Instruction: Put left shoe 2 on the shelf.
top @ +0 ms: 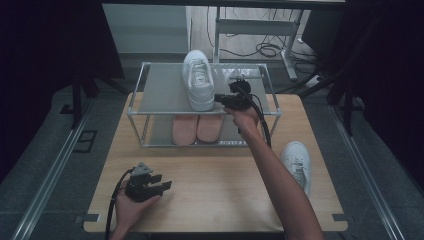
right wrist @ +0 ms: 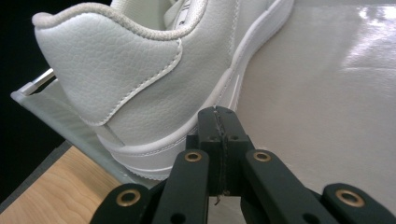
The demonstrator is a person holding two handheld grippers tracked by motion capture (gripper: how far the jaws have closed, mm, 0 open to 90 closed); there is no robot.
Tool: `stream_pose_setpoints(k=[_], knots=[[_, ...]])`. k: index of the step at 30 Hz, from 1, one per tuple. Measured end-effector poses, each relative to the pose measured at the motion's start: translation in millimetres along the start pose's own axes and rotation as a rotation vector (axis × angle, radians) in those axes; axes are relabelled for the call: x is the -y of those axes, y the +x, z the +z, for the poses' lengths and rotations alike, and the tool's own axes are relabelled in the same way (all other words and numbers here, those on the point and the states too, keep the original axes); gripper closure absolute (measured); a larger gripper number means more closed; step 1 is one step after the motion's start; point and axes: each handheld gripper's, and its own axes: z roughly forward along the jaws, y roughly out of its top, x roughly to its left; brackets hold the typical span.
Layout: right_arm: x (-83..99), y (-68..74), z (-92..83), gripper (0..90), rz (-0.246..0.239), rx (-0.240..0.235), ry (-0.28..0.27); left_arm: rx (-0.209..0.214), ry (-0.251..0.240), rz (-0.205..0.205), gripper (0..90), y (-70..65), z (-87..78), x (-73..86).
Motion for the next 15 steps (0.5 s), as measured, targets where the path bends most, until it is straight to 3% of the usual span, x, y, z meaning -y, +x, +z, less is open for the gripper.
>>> stream_pose_setpoints(k=[15], knots=[[1.0,24.8,16.4,90.0,0.008,-0.071,0.003,0.005,0.011,-0.003,48.6,0.8,1.9,0.7]])
